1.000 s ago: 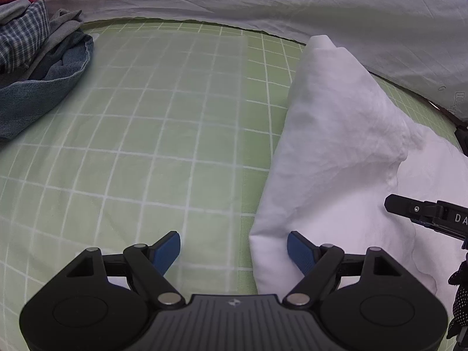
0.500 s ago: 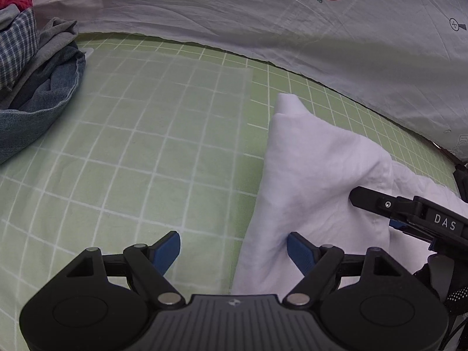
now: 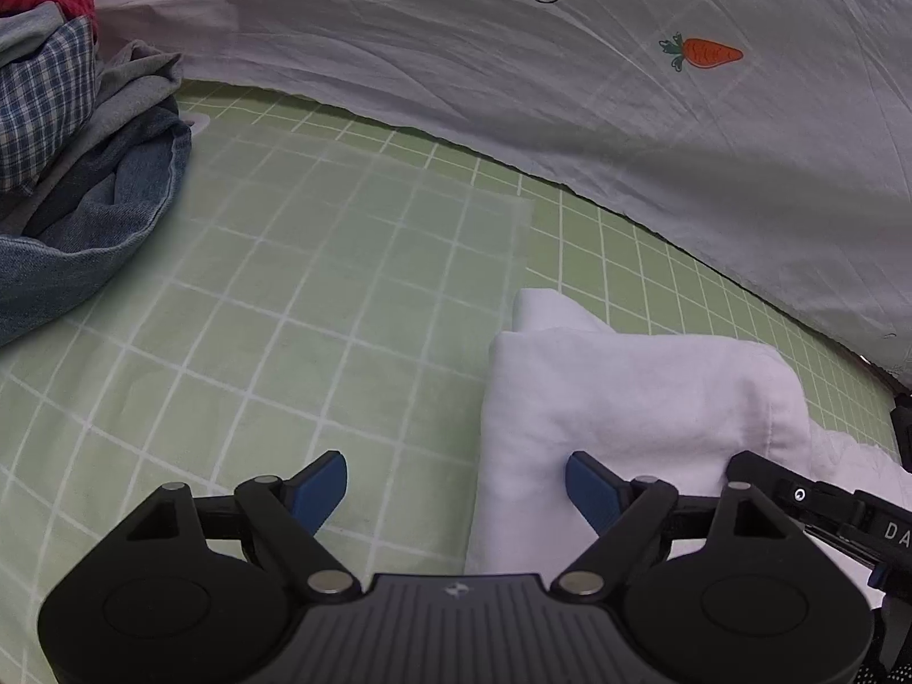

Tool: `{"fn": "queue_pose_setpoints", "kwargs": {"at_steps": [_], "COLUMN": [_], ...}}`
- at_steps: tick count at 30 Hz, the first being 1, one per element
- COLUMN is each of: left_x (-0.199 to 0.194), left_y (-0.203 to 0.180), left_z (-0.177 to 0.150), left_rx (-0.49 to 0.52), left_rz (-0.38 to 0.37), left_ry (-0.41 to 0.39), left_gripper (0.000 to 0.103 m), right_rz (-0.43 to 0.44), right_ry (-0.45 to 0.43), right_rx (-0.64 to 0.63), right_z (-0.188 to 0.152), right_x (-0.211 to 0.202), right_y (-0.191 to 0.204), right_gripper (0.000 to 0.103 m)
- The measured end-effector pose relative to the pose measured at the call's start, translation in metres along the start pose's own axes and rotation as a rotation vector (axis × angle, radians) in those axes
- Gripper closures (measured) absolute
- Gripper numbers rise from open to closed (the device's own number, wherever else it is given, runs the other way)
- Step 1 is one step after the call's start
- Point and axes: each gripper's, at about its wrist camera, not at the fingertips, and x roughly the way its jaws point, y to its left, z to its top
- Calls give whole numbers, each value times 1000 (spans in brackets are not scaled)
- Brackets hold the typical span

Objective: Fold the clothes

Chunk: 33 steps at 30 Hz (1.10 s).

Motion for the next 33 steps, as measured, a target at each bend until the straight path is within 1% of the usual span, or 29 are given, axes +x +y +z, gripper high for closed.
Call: {"fn": "queue_pose_setpoints", "kwargs": {"at_steps": [4, 7, 8, 10, 12, 13, 14, 16, 17, 18, 19, 22, 24, 29, 32, 33], "left_x": [-2, -2, -2, 3, 8, 11, 14, 17, 17, 15, 12, 2, -6, -22, -33, -35], "left_y": [-21, -37, -41, -47, -52, -53, -52, -51, -51, -50, -51, -54, -58, -64, -68, -69], "left_z": [-3, -9, -10, -15, -22, -26, -30, -37, -39, -40, -41, -45, -52, -84, -104, -110], "left_rx": [37, 71, 83, 98, 116, 123, 127, 136, 143, 147, 150, 168, 191, 224, 252, 261], "left_rz": [-94, -134, -144, -122, -86, -66, -47, -8, 3, 10, 14, 18, 20, 29, 49, 57], "left_ry": [-23, -26, -24, 0, 25, 33, 40, 60, 59, 57, 57, 52, 57, 96, 109, 115], "left_gripper": [13, 14, 14, 14, 14, 14, 14, 14, 14, 14, 14, 14, 14, 14, 14, 14], "right_rz": [-96, -202, -251, -334, -401, -418, -435, -468, -484, -502, -517, -548, -553, -576, -595, -606], "right_ry": [-81, -99, -97, -73, -20, -14, -7, 5, 13, 21, 27, 49, 62, 95, 120, 126], "right_rx": [-34, -46, -57, -48, -22, -37, -51, -83, -108, -133, -149, -170, -168, -182, -209, -219], "right_z": [2, 3, 2, -1, -7, -11, -14, -21, -23, -26, -28, -38, -49, -83, -97, -101], "right_x": [-37, -55, -57, -53, -41, -37, -34, -28, -29, -30, -32, -44, -54, -78, -91, -95], "right_y": [13, 6, 0, -13, -30, -32, -34, -35, -32, -29, -26, -21, -18, -14, -12, -11], "right_gripper": [95, 95, 95, 95, 92, 88, 79, 78, 75, 68, 65, 58, 51, 40, 30, 29]}}
